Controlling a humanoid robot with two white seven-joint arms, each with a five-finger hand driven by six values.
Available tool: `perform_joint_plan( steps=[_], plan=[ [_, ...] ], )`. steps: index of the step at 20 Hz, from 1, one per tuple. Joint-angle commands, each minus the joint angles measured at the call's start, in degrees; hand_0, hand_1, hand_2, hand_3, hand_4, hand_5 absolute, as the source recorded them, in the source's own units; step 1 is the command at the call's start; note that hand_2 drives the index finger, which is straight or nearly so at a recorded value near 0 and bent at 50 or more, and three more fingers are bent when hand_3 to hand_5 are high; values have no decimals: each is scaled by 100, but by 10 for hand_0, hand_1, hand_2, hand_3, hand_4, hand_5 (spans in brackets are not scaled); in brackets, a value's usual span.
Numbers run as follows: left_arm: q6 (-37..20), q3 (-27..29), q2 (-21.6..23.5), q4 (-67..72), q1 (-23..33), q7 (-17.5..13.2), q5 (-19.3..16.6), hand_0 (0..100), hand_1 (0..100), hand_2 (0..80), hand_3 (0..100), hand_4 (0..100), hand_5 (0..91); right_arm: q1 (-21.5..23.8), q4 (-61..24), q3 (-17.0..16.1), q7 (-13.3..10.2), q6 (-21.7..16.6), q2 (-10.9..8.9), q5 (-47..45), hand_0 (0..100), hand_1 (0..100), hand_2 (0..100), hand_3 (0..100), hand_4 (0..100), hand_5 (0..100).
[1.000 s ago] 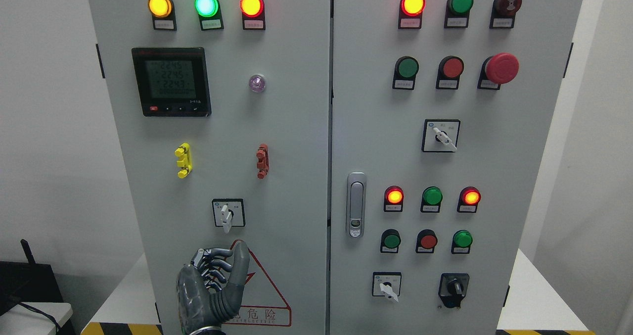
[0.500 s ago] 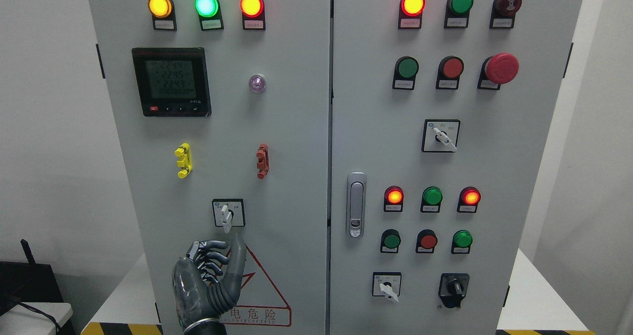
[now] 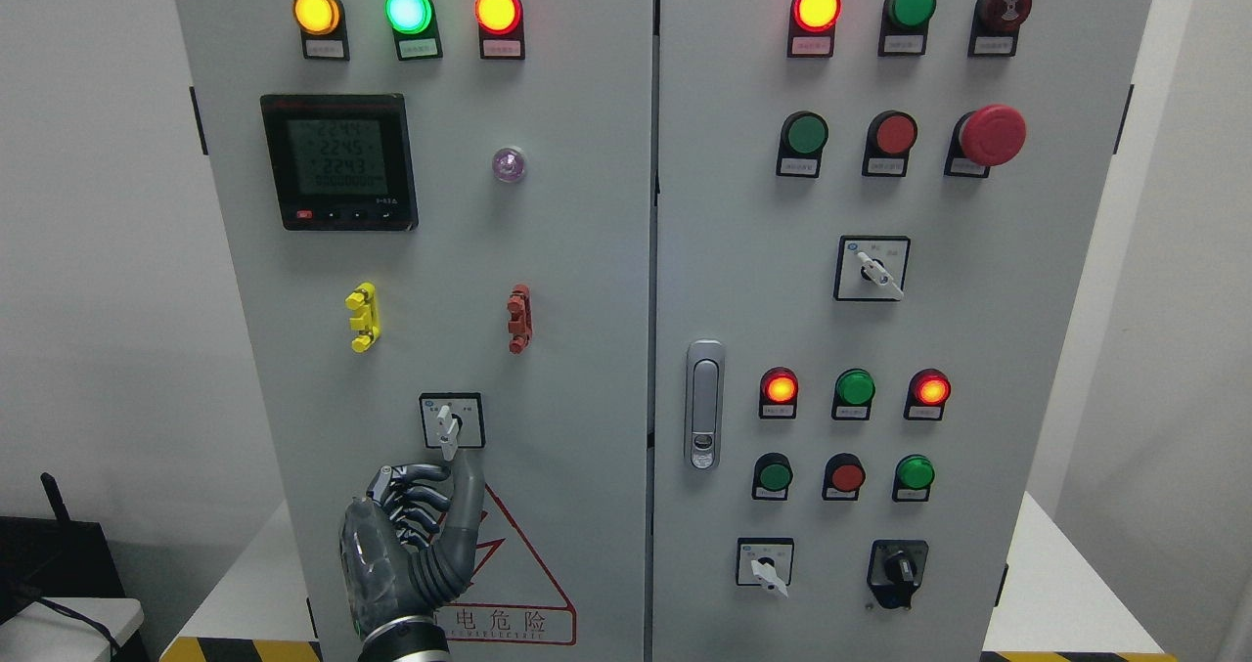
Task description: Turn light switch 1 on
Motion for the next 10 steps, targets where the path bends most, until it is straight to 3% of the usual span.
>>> perform_joint_plan(
  steps=[1,10],
  plan=[
    [2,13,-5,7,-30,3,1,118,421,521,790,882,877,0,5,0,11,2,0,-106,120,389,0,0,0,0],
    [11,145,-14,-11,-74,-6,1,63,427,515,784,880,877,0,5,0,11,2,0,-106,120,389,0,0,0,0]
  ],
)
